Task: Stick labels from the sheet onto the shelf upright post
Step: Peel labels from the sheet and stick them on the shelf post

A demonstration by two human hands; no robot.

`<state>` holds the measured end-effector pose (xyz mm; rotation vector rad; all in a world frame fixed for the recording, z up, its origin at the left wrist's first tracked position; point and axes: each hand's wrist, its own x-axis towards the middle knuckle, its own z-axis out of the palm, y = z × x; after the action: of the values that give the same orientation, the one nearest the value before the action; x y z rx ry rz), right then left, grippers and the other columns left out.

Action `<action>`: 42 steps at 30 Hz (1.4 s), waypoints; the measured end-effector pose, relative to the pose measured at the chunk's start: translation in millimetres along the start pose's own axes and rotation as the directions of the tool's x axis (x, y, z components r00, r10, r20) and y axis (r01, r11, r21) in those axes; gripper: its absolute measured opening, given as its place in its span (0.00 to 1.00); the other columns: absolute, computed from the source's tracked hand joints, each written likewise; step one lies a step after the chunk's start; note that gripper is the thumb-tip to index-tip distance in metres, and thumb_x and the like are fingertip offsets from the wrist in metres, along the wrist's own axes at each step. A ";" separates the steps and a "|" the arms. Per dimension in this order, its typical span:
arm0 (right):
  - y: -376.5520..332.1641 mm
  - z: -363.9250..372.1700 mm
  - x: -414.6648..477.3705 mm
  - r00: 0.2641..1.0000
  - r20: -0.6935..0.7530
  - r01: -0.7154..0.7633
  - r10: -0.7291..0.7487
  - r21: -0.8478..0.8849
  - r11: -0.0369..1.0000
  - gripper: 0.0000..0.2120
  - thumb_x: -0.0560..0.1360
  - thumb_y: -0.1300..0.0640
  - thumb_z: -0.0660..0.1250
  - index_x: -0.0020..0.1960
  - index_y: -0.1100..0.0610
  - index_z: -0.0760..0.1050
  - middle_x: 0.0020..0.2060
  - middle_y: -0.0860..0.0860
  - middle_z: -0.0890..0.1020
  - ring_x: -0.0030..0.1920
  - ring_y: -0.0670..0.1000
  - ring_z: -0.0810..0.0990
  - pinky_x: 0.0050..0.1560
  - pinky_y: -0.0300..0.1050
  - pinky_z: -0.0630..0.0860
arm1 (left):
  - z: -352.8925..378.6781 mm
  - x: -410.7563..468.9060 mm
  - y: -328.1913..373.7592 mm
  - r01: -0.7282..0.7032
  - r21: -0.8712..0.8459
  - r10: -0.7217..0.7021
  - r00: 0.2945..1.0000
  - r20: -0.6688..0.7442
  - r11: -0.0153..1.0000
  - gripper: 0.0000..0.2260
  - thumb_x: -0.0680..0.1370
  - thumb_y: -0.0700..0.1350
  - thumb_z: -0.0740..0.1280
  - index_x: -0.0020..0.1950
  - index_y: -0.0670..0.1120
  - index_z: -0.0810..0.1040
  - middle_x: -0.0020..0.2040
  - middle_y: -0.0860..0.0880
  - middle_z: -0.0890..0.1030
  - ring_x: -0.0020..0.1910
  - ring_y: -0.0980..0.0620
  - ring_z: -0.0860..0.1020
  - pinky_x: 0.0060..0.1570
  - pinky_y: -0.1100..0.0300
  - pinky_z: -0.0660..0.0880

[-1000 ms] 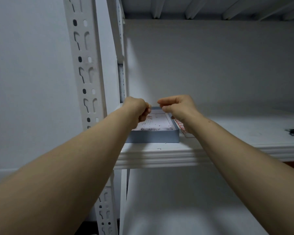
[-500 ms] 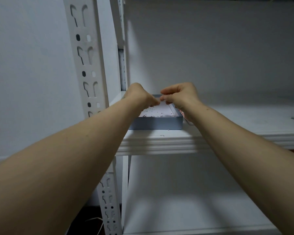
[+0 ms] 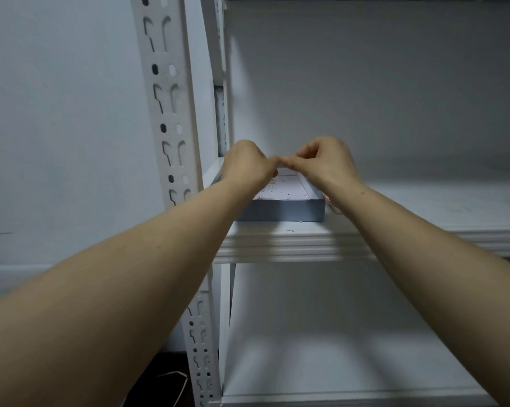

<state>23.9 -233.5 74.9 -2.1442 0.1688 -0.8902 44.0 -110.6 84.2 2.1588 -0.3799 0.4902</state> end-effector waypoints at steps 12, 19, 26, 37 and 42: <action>-43.0 46.8 -73.4 0.973 0.153 0.109 -0.173 0.360 0.927 0.09 0.73 0.67 0.66 0.47 0.54 0.76 0.39 0.50 0.80 0.39 0.50 0.82 0.42 0.46 0.79 | -52.7 -62.2 -65.0 -0.334 -0.258 0.119 0.788 -0.604 0.907 0.18 0.75 0.40 0.56 0.64 0.43 0.71 0.59 0.48 0.65 0.60 0.48 0.68 0.65 0.55 0.66; -32.4 74.2 -110.2 0.932 0.062 0.348 -0.357 0.131 0.929 0.05 0.72 0.57 0.70 0.46 0.55 0.83 0.42 0.48 0.82 0.43 0.46 0.79 0.48 0.48 0.77 | -70.1 -61.0 -102.0 0.134 -0.672 -0.270 0.958 -0.101 0.728 0.14 0.80 0.54 0.59 0.52 0.45 0.78 0.52 0.44 0.81 0.50 0.50 0.78 0.62 0.52 0.73; -27.2 93.3 -111.6 0.730 -0.210 0.620 -0.650 -0.196 0.760 0.07 0.71 0.53 0.70 0.45 0.55 0.83 0.41 0.49 0.82 0.36 0.47 0.79 0.33 0.32 0.69 | -70.0 -54.1 -117.2 0.127 -0.700 -0.194 0.981 -0.017 0.703 0.19 0.76 0.59 0.66 0.43 0.42 0.79 0.43 0.43 0.79 0.43 0.49 0.76 0.60 0.42 0.74; -30.8 107.9 -112.7 0.619 -0.264 0.671 -0.740 -0.314 0.672 0.06 0.71 0.54 0.70 0.40 0.55 0.83 0.37 0.49 0.82 0.32 0.49 0.79 0.26 0.34 0.68 | -66.7 -48.1 -130.2 0.080 -0.712 -0.134 0.991 -0.020 0.697 0.31 0.65 0.70 0.66 0.46 0.41 0.78 0.42 0.46 0.74 0.41 0.50 0.72 0.56 0.44 0.74; -39.6 113.3 -108.8 0.718 -0.241 0.538 -0.653 -0.404 0.740 0.04 0.65 0.56 0.72 0.33 0.52 0.78 0.31 0.47 0.79 0.25 0.50 0.75 0.28 0.28 0.53 | -63.4 -45.7 -133.1 0.050 -0.690 -0.117 0.992 -0.050 0.722 0.34 0.64 0.71 0.65 0.42 0.38 0.77 0.41 0.47 0.72 0.40 0.50 0.70 0.46 0.53 0.69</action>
<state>9.5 -93.7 -5.5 -2.3295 -0.2559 -1.7627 48.6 22.0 5.5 1.4070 -0.3415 0.3196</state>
